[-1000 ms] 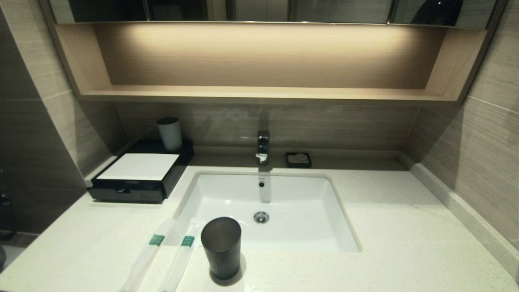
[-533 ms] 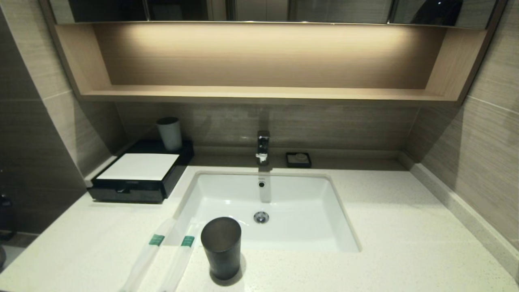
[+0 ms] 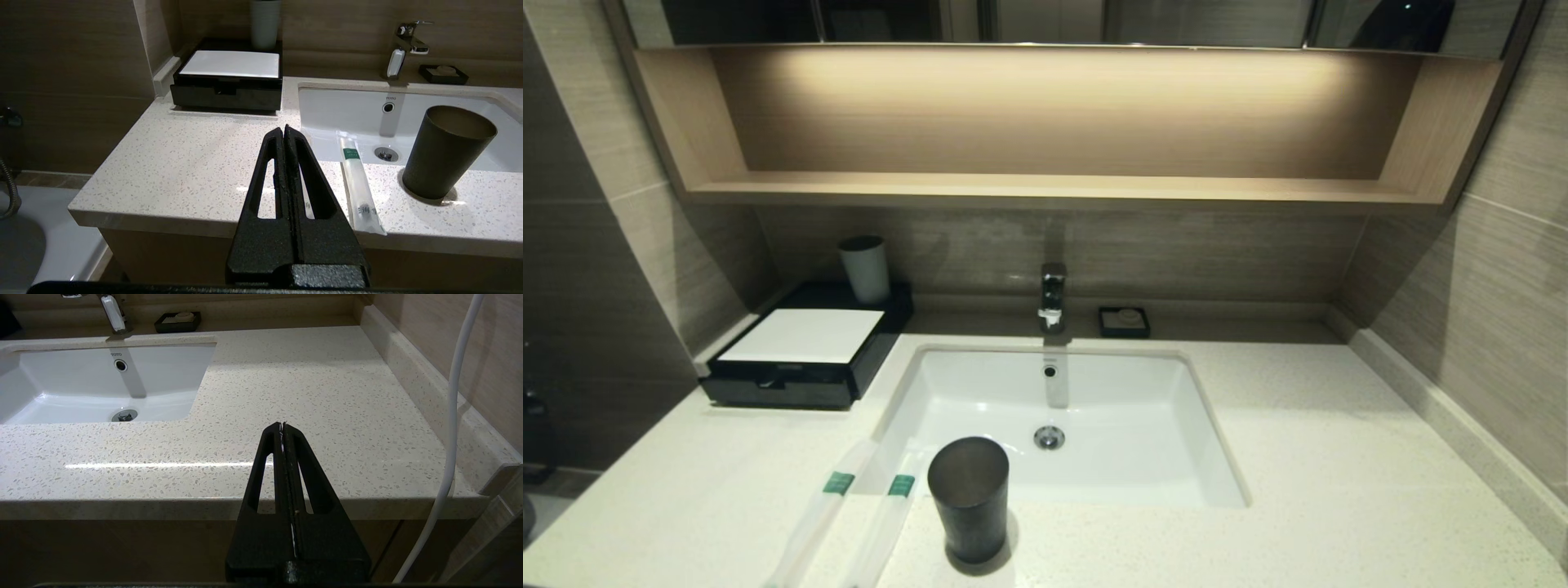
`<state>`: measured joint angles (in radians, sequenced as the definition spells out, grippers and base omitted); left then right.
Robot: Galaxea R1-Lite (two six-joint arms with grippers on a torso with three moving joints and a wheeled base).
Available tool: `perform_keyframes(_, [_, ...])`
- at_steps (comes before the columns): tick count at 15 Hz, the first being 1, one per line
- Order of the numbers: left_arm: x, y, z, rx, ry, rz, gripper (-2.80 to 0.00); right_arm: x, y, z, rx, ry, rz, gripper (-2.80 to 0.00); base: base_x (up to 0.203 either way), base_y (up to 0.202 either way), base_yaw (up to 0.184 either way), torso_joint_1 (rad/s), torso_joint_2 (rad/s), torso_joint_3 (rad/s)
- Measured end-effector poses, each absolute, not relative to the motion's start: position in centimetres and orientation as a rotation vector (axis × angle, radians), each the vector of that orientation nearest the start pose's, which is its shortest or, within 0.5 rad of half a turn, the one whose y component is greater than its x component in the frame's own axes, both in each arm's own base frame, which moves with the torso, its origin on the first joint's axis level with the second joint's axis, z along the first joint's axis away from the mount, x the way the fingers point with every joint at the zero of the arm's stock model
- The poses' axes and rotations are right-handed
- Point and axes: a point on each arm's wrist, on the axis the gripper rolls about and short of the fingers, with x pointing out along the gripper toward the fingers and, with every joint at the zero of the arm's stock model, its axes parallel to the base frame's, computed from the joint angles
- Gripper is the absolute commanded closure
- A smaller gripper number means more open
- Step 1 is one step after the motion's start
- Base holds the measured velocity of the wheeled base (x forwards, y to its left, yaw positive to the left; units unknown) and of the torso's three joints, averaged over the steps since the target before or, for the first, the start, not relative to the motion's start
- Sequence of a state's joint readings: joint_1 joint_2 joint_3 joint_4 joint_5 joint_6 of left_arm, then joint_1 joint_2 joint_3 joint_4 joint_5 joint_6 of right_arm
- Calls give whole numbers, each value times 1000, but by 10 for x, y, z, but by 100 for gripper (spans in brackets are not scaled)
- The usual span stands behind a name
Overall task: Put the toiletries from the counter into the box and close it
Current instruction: Open the drawer
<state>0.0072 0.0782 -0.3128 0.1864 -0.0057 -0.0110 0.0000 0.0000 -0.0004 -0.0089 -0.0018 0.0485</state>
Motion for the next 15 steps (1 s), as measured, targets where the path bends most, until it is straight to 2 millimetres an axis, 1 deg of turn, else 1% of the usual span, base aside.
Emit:
perform_keyframes(3, [-32,0,168,-13,-9,4,0,-23,0,77,49,-9,-1,0,0,0,0,0,0,0])
perform_keyframes(7, [-2,0,198,-13,95,20,0,-23,0,77,49,-9,-1,0,0,0,0,0,0,0])
perform_keyframes(11, [43,2,223,-7,230,83,0,-23,0,77,49,-9,-1,0,0,0,0,0,0,0])
perform_keyframes(15, [99,7,237,-1,362,151,0,-23,0,76,49,-9,-1,0,0,0,0,0,0,0])
